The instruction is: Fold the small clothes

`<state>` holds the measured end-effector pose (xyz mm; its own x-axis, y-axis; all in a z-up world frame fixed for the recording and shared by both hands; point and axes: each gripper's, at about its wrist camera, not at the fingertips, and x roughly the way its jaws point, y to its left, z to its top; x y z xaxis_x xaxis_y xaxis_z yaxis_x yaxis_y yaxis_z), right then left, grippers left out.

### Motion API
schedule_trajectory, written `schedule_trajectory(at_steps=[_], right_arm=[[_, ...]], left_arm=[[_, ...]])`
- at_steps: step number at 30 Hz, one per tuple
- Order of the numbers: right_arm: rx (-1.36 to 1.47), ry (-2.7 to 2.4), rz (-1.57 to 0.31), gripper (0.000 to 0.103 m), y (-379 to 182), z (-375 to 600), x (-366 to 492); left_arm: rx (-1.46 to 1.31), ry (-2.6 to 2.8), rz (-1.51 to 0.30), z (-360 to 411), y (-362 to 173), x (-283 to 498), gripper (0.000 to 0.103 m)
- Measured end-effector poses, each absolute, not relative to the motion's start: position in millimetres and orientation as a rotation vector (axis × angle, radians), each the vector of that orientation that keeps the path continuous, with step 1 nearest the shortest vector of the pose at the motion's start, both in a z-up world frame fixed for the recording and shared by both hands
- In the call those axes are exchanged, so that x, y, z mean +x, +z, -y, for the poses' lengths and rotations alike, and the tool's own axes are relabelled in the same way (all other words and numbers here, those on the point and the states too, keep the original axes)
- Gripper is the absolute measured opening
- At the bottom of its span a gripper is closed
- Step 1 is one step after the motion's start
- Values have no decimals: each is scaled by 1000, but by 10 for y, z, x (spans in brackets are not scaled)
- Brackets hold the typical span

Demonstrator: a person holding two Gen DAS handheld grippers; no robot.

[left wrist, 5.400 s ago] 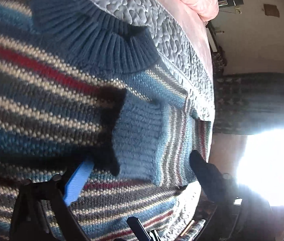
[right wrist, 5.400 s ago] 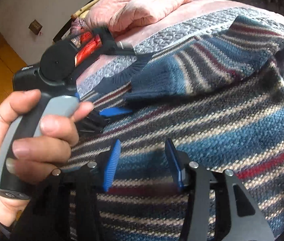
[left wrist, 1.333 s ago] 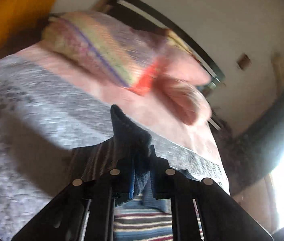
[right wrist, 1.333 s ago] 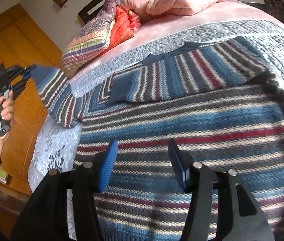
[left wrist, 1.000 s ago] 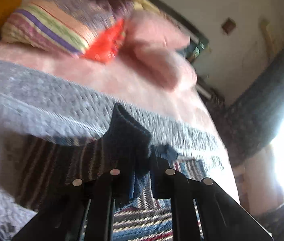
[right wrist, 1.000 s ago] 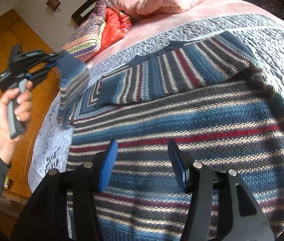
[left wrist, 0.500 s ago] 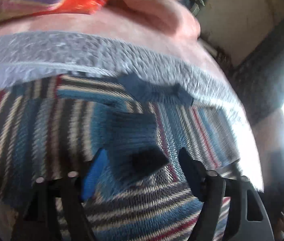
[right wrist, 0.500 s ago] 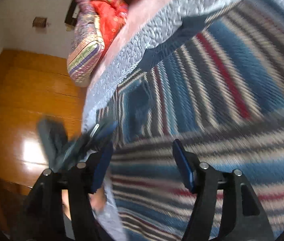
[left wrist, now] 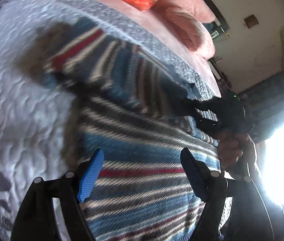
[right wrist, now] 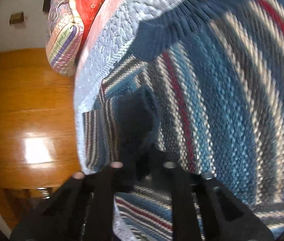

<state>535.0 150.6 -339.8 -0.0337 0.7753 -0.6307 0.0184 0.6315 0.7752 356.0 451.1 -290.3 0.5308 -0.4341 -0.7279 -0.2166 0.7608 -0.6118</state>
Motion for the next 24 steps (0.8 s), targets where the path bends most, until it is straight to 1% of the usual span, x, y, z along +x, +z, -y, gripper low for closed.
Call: schedule_trajectory(at_steps=[3, 8, 12, 14, 18, 24], right_arm=[[635, 714, -1431, 5, -3054, -1487, 5391], [509, 695, -1316, 5, -2299, -1236, 5546], [432, 660, -1264, 5, -1927, -868, 5712], [416, 639, -1248, 5, -1829, -767, 5769], [387, 595, -1240, 5, -1805, -370, 5853], [391, 544, -1287, 5, -2263, -13, 5849]], left_arm=[[-748, -120, -1007, -4671, -2836, 3485, 79], [-734, -121, -982, -4839, -2641, 3499, 79], [-693, -149, -956, -4867, -2415, 3618, 79], [-680, -164, -944, -4845, -2316, 3740, 79], [-671, -211, -925, -4801, -2190, 4055, 79], [-735, -301, -961, -4667, -2349, 4647, 79]])
